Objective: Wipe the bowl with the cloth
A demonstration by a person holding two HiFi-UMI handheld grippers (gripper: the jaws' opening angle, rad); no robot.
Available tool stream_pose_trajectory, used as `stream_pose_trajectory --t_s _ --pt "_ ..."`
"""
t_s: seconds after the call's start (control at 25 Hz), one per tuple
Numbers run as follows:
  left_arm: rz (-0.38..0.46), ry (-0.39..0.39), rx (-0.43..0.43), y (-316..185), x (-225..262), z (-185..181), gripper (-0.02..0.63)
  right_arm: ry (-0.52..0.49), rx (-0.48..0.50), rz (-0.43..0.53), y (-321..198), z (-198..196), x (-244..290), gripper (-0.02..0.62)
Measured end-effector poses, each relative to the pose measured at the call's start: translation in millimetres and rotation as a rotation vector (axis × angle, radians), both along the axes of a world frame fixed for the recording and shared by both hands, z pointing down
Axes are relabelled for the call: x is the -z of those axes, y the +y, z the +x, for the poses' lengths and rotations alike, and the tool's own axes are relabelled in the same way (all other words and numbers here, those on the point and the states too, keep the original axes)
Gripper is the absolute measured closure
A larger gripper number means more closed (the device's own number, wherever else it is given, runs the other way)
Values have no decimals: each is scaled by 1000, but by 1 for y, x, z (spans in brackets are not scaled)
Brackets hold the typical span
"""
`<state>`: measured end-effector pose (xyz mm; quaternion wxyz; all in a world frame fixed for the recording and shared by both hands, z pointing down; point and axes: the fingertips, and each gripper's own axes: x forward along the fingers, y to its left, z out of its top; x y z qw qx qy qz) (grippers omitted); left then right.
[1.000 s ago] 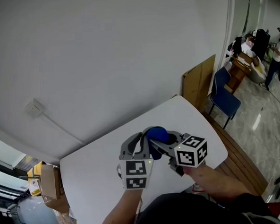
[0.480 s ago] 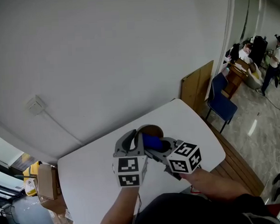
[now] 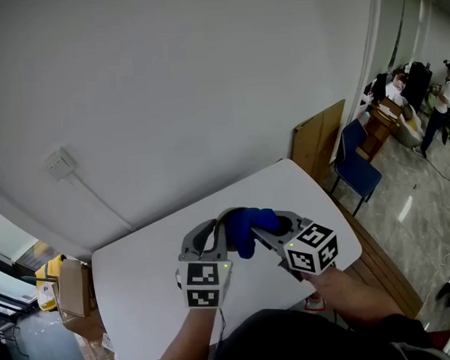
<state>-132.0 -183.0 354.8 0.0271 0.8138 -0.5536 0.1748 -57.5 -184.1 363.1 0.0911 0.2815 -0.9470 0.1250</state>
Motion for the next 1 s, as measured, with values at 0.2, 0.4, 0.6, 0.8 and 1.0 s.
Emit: stream_pose_trajectory --t_s 0.2,0.4,0.6,0.8,1.0 --pt "-2 -15 -19 9 -1 -1 566 -29 -10 59 0 1 23 518" --pt "25 -69 -27 13 9 5 572 -32 -14 146 8 -5 47 518" --pt "44 -106 -1 15 14 3 575 -42 2 161 12 -11 58 518" --pt "37 -189 39 9 7 -5 586 -71 23 162 17 -12 67 518" --pt "26 -221 26 6 6 -3 586 -67 54 135 21 -26 62 518"
